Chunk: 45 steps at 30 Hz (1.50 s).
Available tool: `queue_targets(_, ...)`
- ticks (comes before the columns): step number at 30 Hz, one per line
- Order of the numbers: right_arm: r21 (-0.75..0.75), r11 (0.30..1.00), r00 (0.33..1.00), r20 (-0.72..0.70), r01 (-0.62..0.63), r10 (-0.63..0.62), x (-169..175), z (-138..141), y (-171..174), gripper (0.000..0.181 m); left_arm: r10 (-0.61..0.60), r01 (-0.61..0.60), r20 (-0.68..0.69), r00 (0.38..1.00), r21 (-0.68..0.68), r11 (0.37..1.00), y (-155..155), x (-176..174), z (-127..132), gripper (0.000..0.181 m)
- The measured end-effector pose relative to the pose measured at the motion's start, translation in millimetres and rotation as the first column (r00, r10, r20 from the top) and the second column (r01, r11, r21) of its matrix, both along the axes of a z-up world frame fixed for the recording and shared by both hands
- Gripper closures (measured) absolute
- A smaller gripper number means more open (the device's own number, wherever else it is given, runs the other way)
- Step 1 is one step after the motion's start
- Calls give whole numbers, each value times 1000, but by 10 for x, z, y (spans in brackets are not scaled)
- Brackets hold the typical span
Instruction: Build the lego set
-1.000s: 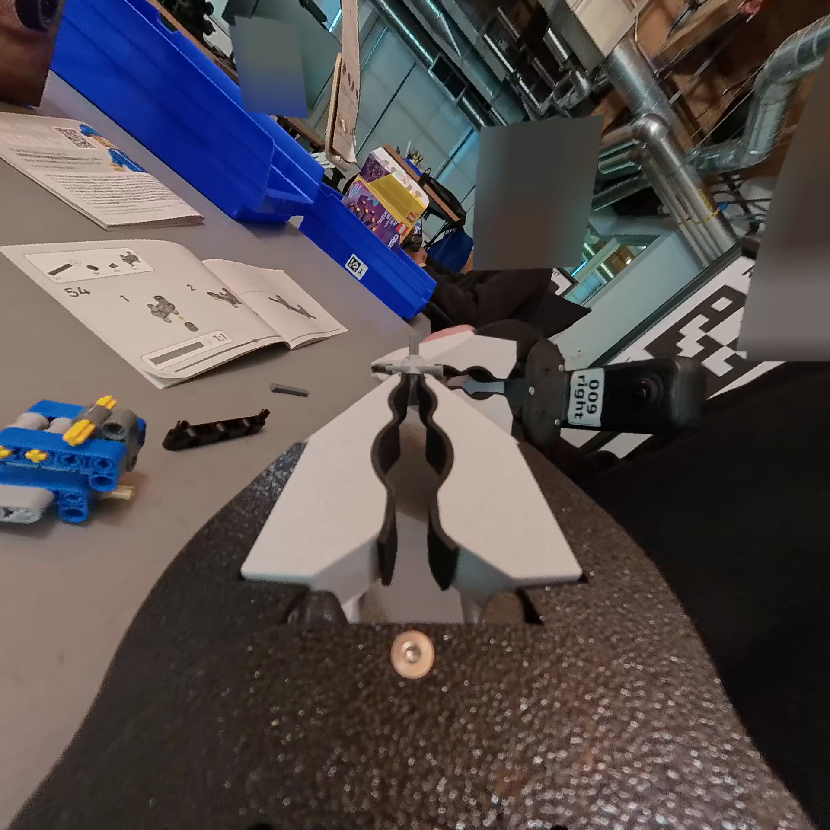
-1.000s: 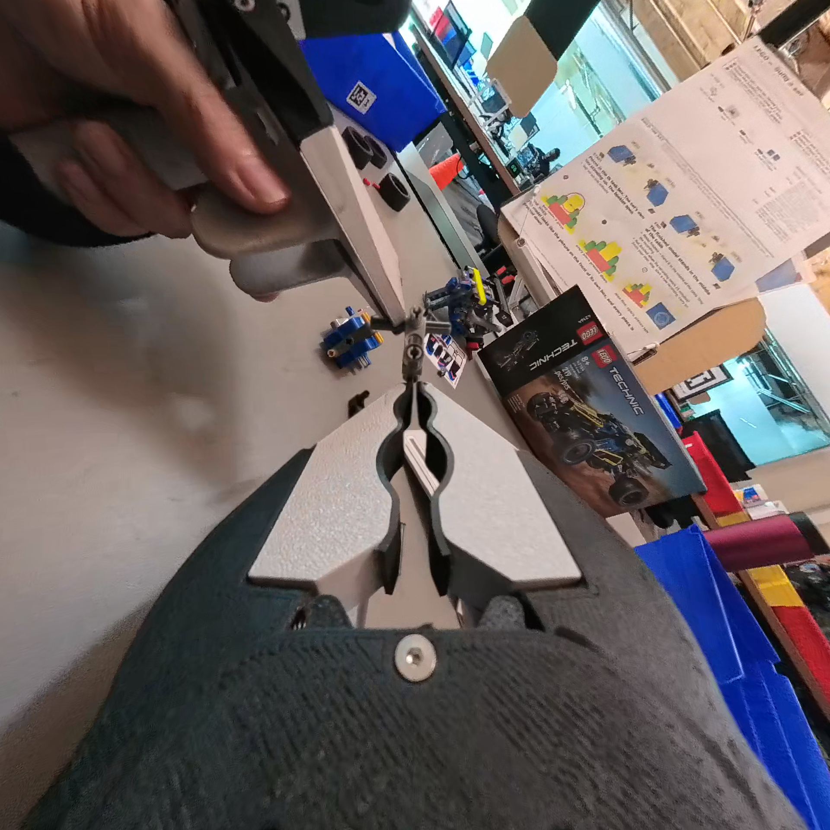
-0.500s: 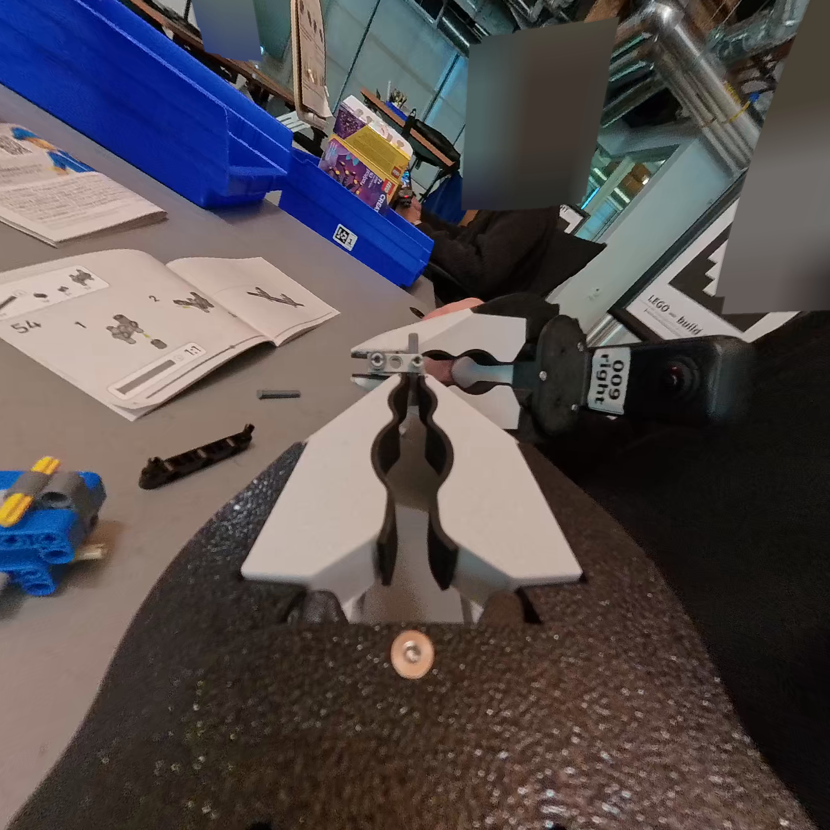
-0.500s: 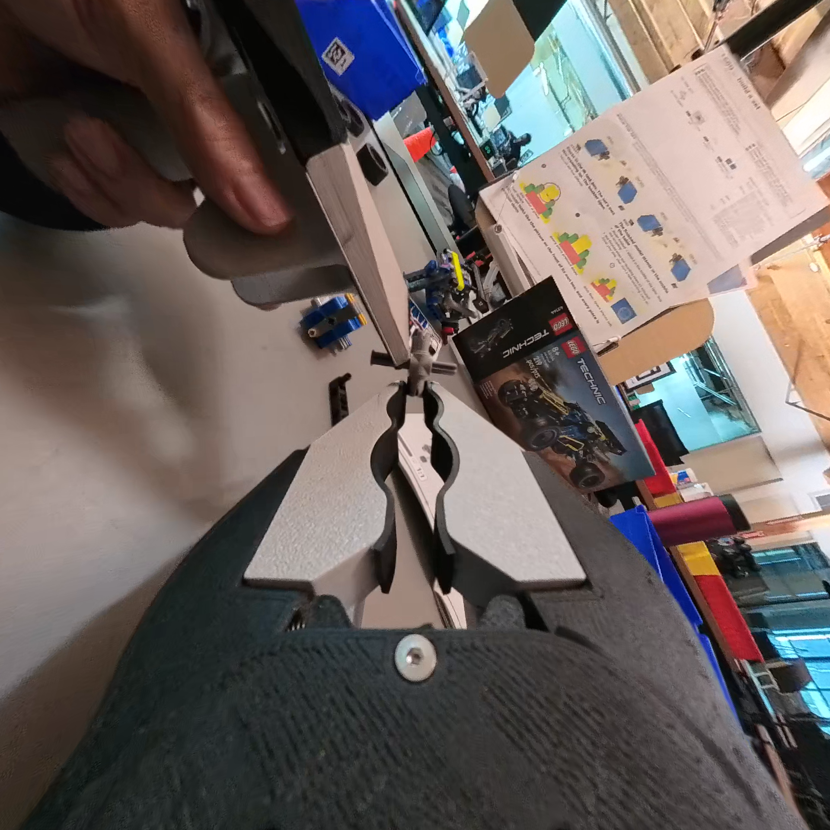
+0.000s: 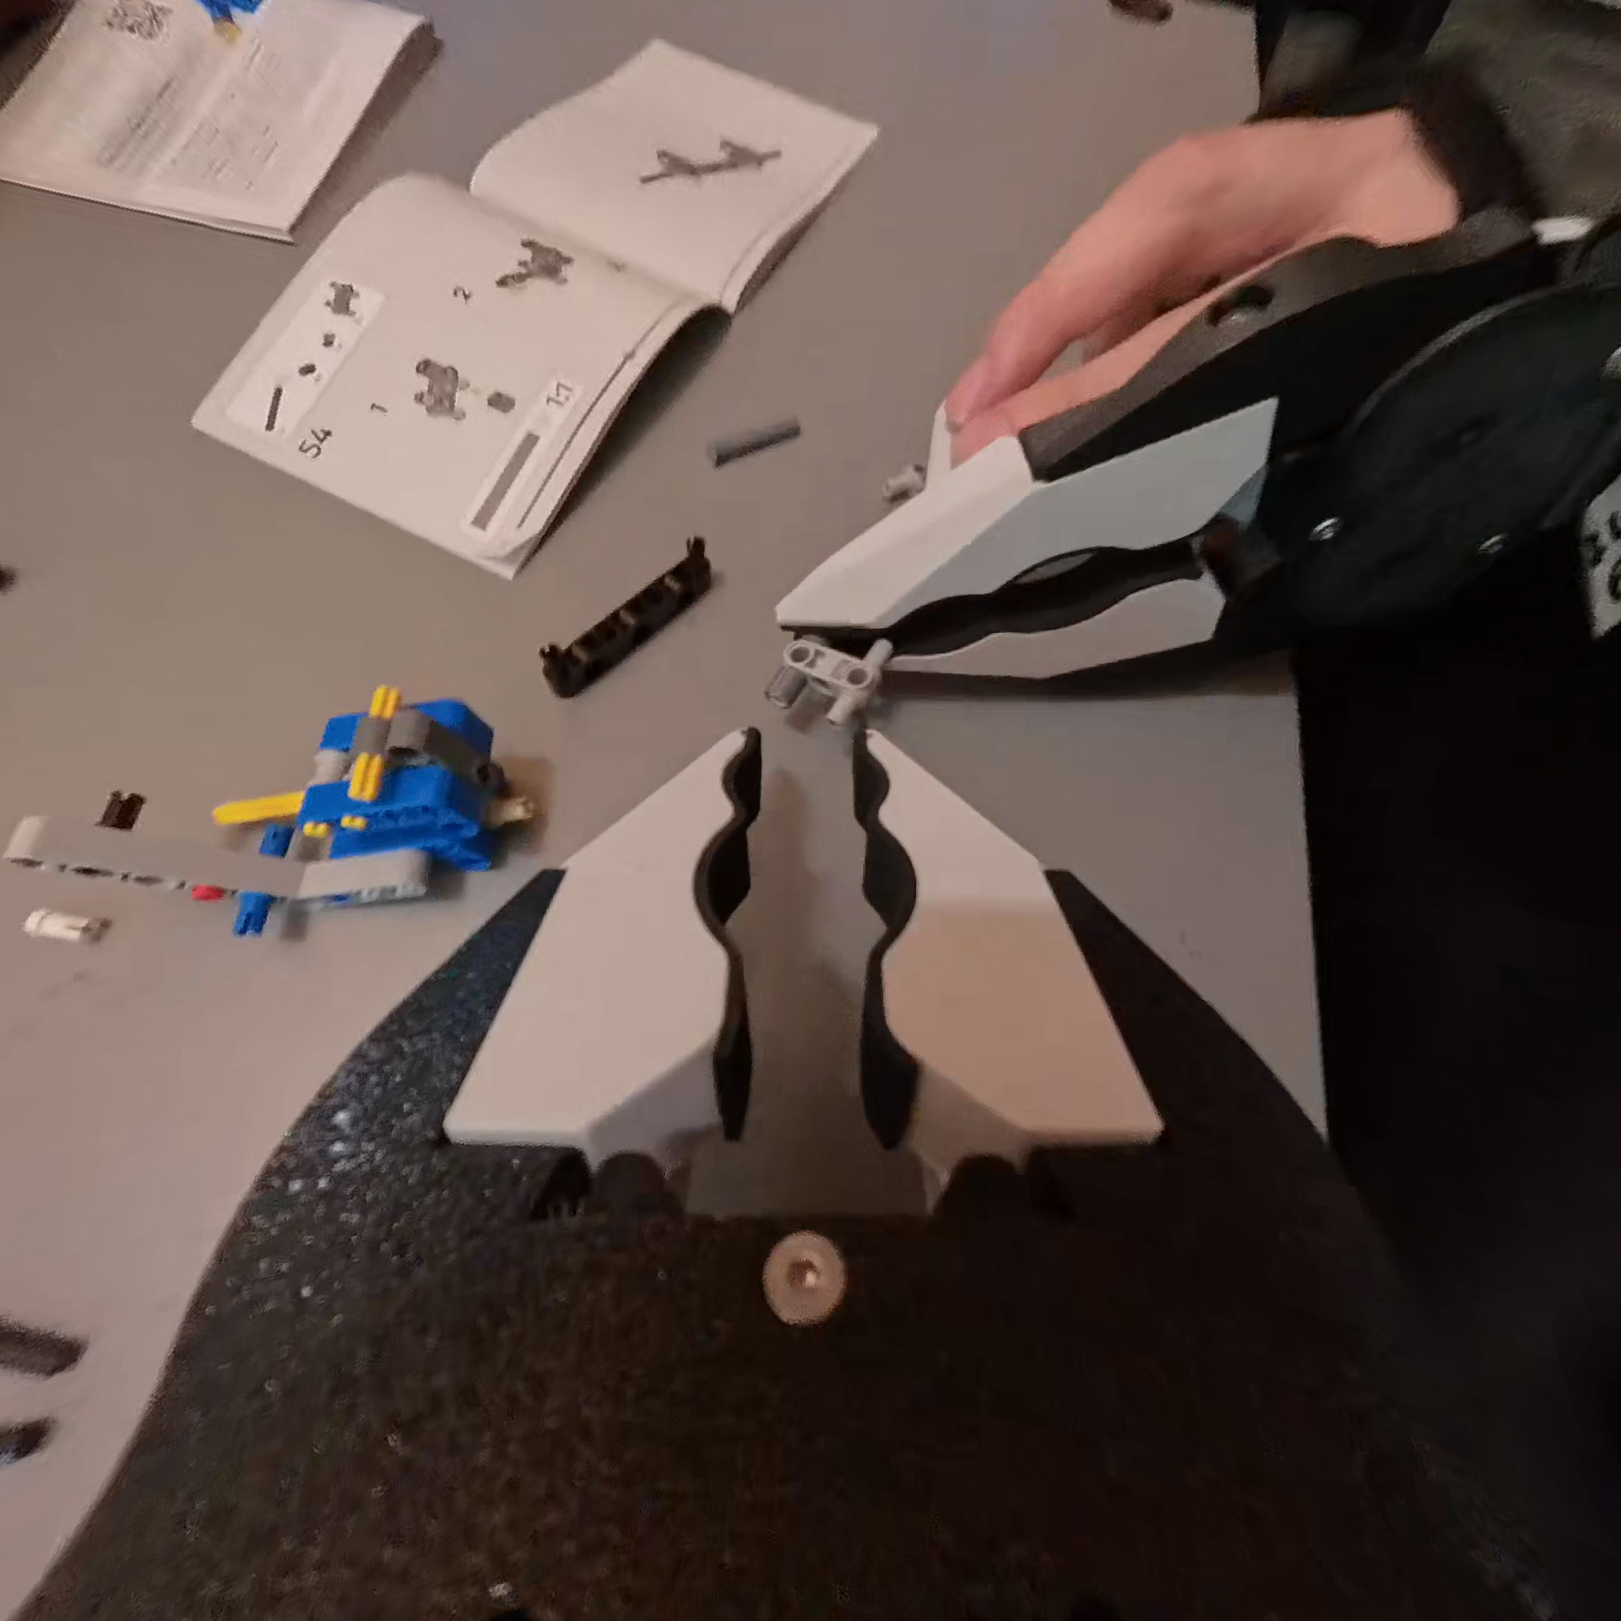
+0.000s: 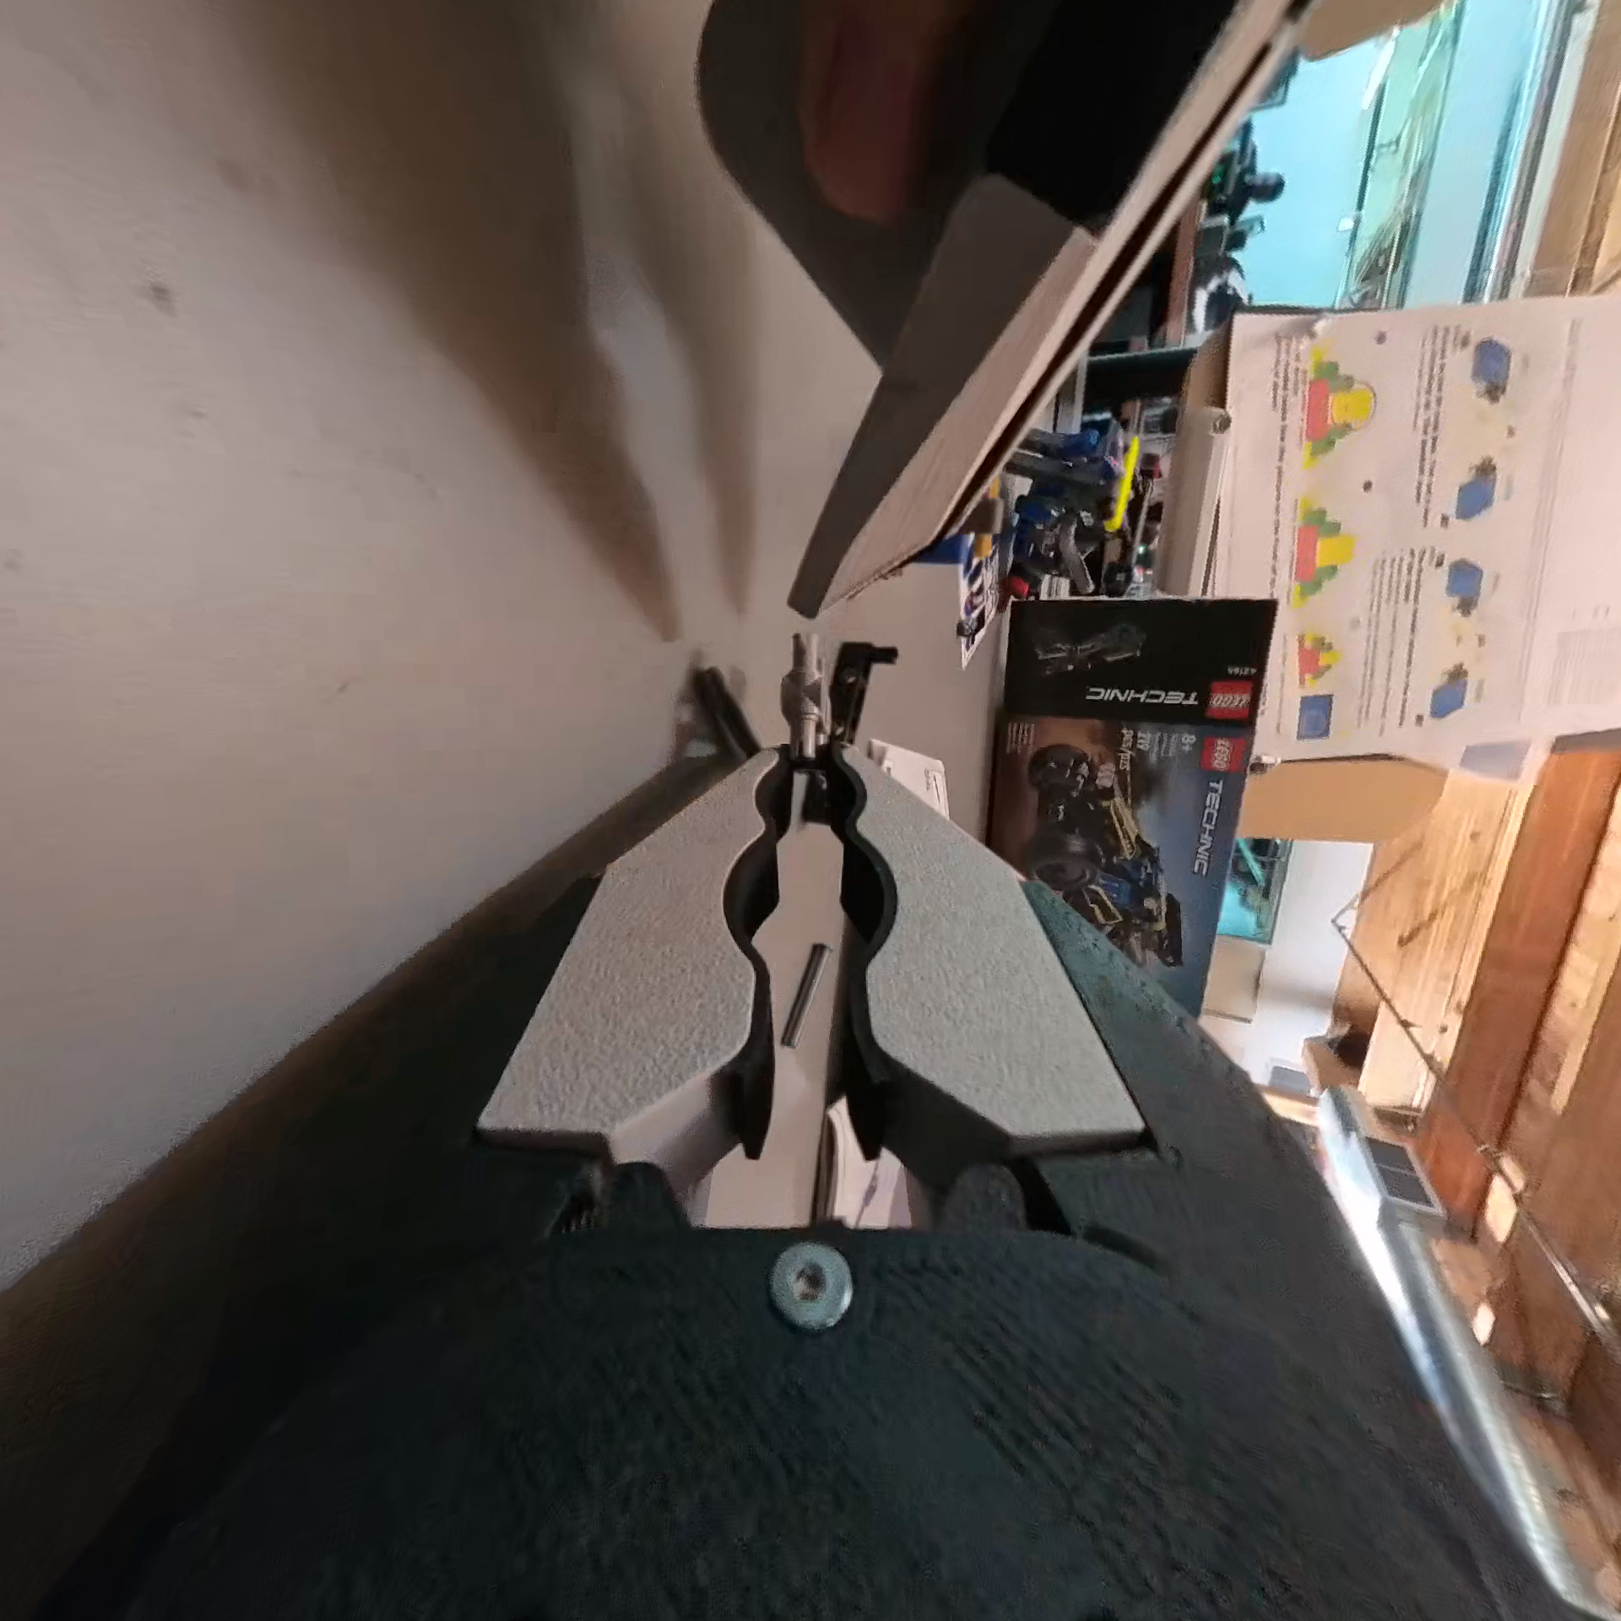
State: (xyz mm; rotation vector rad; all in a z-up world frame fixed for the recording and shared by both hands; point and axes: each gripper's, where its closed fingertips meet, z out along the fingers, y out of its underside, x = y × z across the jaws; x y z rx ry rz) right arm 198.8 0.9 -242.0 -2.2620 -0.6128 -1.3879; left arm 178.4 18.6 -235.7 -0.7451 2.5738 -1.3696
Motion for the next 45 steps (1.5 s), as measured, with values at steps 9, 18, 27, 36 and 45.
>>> queue_targets(9,-83,996,999,40,-20,23,-15,-68,-22,176,-96,87,114,989,78,993,-37,-81,-6,169)
queue_targets(18,-1,983,981,-58,184,-184,225,73,-244,176,-3,4,-7,1000,94,996,-120,-16,1,172)
queue_targets(27,4,971,954,-187,238,-234,248,49,-378,176,-448,331,215,868,424,843,-151,181,24,165)
queue_targets(36,56,951,940,-180,304,-290,381,226,-632,175,-935,466,152,322,834,296,-128,183,-61,150)
queue_targets(45,88,952,941,-202,295,-273,386,208,-686,176,-946,619,-33,322,763,184,-168,77,-215,176)
